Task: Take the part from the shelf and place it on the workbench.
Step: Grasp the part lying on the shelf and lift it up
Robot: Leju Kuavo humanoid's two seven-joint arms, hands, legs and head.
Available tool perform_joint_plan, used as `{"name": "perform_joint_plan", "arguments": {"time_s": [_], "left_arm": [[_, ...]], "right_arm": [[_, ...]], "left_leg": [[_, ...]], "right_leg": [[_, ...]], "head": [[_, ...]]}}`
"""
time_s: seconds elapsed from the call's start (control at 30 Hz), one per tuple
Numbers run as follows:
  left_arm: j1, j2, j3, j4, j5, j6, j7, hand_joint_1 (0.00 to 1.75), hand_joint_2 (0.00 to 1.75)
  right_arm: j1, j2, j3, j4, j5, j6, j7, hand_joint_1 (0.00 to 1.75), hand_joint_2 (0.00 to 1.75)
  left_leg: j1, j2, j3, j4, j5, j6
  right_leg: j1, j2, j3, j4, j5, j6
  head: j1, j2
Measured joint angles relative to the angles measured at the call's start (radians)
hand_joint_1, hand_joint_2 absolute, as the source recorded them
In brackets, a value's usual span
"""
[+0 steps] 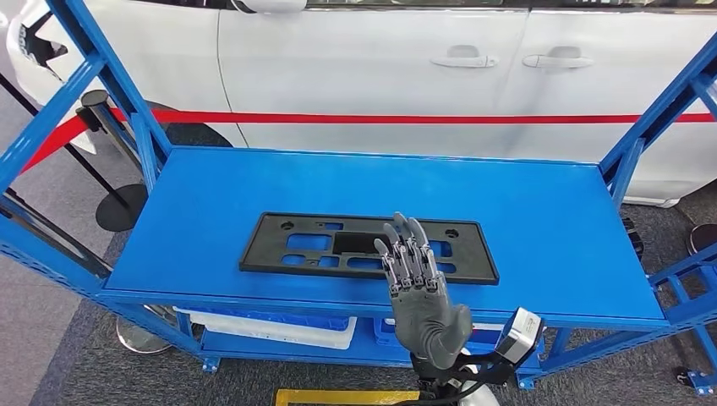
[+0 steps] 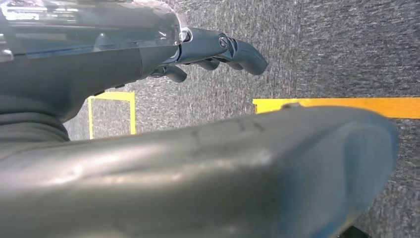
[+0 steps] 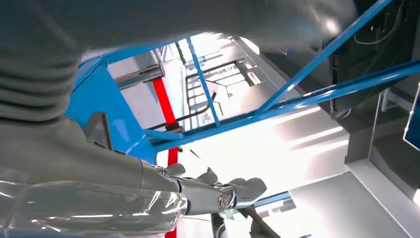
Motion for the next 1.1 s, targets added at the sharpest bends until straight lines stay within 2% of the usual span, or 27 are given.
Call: {"name": "perform_joint_plan", "arguments": {"time_s": [0.03,0.07,0.1,0.17,0.23,0.3,0.37,0.4,0.43,0.47,0.5,0.53,0.6,0.67,0.77,0.83,0.9,0.93,0.97,1.0,1.03,1.1], "left_arm": [[0.000,0.000,0.000,0.000,0.000,-0.001,0.000,0.00,0.00],[-0.001,0.000,0.000,0.000,0.000,-0.002,0.000,0.00,0.00],[-0.001,0.000,0.000,0.000,0.000,-0.003,0.000,0.00,0.00],[-0.002,0.000,0.000,0.000,-0.001,-0.004,-0.001,0.00,0.00],[-0.002,0.000,0.000,0.000,-0.003,-0.005,-0.001,0.00,0.00],[-0.002,0.000,0.000,0.000,-0.004,-0.006,-0.001,0.00,0.00],[-0.002,0.000,0.000,0.000,-0.004,-0.006,0.001,0.00,0.00],[-0.001,0.000,0.000,0.000,-0.004,-0.007,0.003,0.00,0.00],[0.000,0.000,0.000,0.000,-0.004,-0.007,0.005,0.00,0.00],[0.001,0.000,0.000,0.000,-0.004,-0.007,0.008,0.00,0.00],[0.002,0.000,0.000,0.000,-0.003,-0.007,0.010,0.00,0.00],[0.002,0.000,0.000,0.000,-0.002,-0.007,0.012,0.00,0.00],[0.000,0.000,0.000,0.000,0.000,-0.007,0.012,0.00,0.00],[0.000,0.000,0.001,0.000,0.002,-0.008,0.009,0.00,0.00],[0.003,-0.002,0.003,0.000,0.006,-0.010,0.002,0.00,0.00],[0.004,-0.004,0.004,0.000,0.007,-0.012,-0.001,0.00,0.00],[0.003,-0.007,0.004,0.000,0.005,-0.014,-0.002,0.00,0.00],[0.004,-0.008,0.004,0.000,0.004,-0.016,-0.002,0.00,0.00],[0.004,-0.009,0.004,0.000,0.003,-0.019,-0.002,0.00,0.00],[0.004,-0.010,0.004,0.000,0.002,-0.021,-0.002,0.00,0.00],[0.004,-0.012,0.004,0.000,0.001,-0.023,-0.002,0.00,0.00],[0.003,-0.014,0.004,0.000,0.000,-0.026,-0.002,0.00,0.00]], "right_arm": [[0.000,0.000,0.000,0.001,-0.001,-0.007,0.006,0.00,1.75],[0.000,-0.001,0.000,0.001,-0.001,-0.016,0.013,0.00,1.75],[0.000,-0.001,0.000,0.002,-0.001,-0.030,0.021,0.00,1.75],[0.001,-0.002,0.001,0.003,0.005,-0.065,0.037,0.00,1.75],[0.000,-0.002,0.002,0.003,0.034,-0.115,0.044,0.00,1.75],[-0.002,-0.002,0.006,0.004,0.080,-0.170,0.045,0.00,1.75],[-0.003,-0.003,0.012,0.007,0.131,-0.221,0.045,0.00,1.75],[-0.003,-0.005,0.017,0.010,0.160,-0.248,0.046,0.00,1.75],[-0.005,-0.006,0.023,0.013,0.192,-0.276,0.048,0.00,1.75],[-0.006,-0.009,0.031,0.018,0.227,-0.305,0.051,0.00,1.75],[-0.009,-0.010,0.039,0.022,0.258,-0.328,0.053,0.00,1.75],[-0.011,-0.012,0.048,0.025,0.290,-0.351,0.055,0.00,1.75],[-0.014,-0.013,0.063,0.031,0.361,-0.404,0.059,0.00,1.75],[-0.014,-0.016,0.078,0.037,0.464,-0.479,0.063,0.00,1.75],[-0.013,-0.020,0.101,0.048,0.661,-0.615,0.078,0.00,1.75],[-0.013,-0.023,0.112,0.058,0.774,-0.687,0.094,0.00,1.75],[-0.014,-0.026,0.120,0.075,0.879,-0.744,0.121,0.00,1.75],[-0.014,-0.028,0.124,0.086,0.936,-0.769,0.136,0.00,1.75],[-0.014,-0.030,0.127,0.096,0.992,-0.793,0.151,0.00,1.75],[-0.014,-0.031,0.129,0.103,1.041,-0.812,0.164,0.00,1.75],[-0.015,-0.032,0.132,0.109,1.089,-0.827,0.177,0.00,1.75],[-0.017,-0.034,0.137,0.117,1.189,-0.847,0.205,0.00,1.75]], "left_leg": [[-0.002,-0.001,0.002,0.005,-0.005,-0.006],[-0.004,-0.003,0.002,0.007,-0.009,-0.011],[-0.005,-0.003,0.001,0.009,-0.012,-0.017],[-0.004,-0.004,0.001,0.008,-0.015,-0.028],[-0.001,0.000,-0.003,0.028,-0.033,-0.039],[0.001,0.004,-0.037,0.106,-0.080,-0.046],[0.001,0.005,-0.095,0.223,-0.130,-0.049],[0.001,0.005,-0.121,0.270,-0.142,-0.050],[0.001,0.005,-0.136,0.295,-0.139,-0.049],[0.001,0.005,-0.136,0.286,-0.118,-0.047],[0.001,0.005,-0.117,0.238,-0.082,-0.043],[0.000,0.006,-0.087,0.167,-0.041,-0.037],[-0.006,0.007,-0.037,0.052,0.002,-0.025],[-0.012,0.007,-0.024,0.019,0.003,-0.017],[-0.006,0.006,-0.018,0.004,0.013,-0.003],[-0.003,0.008,-0.016,-0.004,0.019,0.005],[-0.003,0.008,-0.018,-0.003,0.019,0.008],[-0.003,0.008,-0.018,-0.002,0.018,0.008],[-0.003,0.007,-0.018,-0.001,0.018,0.008],[-0.003,0.006,-0.017,0.000,0.017,0.006],[-0.003,0.004,-0.016,0.002,0.015,0.004],[-0.006,0.003,-0.017,0.007,0.011,-0.003]], "right_leg": [[0.000,0.001,0.028,-0.064,0.027,-0.003],[0.001,0.002,0.046,-0.104,0.039,-0.007],[0.003,0.003,0.053,-0.122,0.039,-0.011],[0.007,0.005,0.052,-0.123,0.037,-0.022],[0.005,0.004,0.057,-0.129,0.036,-0.034],[0.004,0.000,0.062,-0.133,0.035,-0.044],[0.006,-0.003,0.062,-0.132,0.034,-0.048],[0.008,-0.004,0.063,-0.132,0.033,-0.049],[0.009,-0.004,0.064,-0.131,0.032,-0.050],[0.011,-0.003,0.067,-0.131,0.030,-0.051],[0.012,-0.002,0.070,-0.131,0.029,-0.051],[0.013,-0.001,0.075,-0.131,0.027,-0.050],[0.016,-0.001,0.078,-0.131,0.025,-0.044],[0.017,-0.002,0.076,-0.132,0.025,-0.035],[0.016,-0.001,0.073,-0.120,0.015,-0.018],[0.014,0.000,0.038,-0.041,-0.036,-0.010],[0.012,0.000,-0.024,0.086,-0.093,-0.004],[0.010,0.000,-0.044,0.124,-0.101,-0.002],[0.009,0.000,-0.048,0.130,-0.090,-0.001],[0.007,0.000,-0.030,0.092,-0.061,-0.001],[0.006,0.000,0.003,0.026,-0.024,-0.003],[0.007,0.001,0.061,-0.095,0.021,-0.010]], "head": [[0.000,0.000],[0.000,0.000],[0.000,0.000],[-0.001,0.000],[-0.001,0.000],[-0.002,0.000],[-0.002,0.000],[-0.002,0.000],[-0.002,0.000],[-0.002,0.000],[-0.002,0.000],[-0.002,0.000],[-0.002,0.000],[-0.001,0.000],[-0.001,0.000],[0.000,0.000],[0.001,0.000],[0.001,0.000],[0.001,0.000],[0.001,0.000],[0.001,0.000],[0.001,0.000]]}}
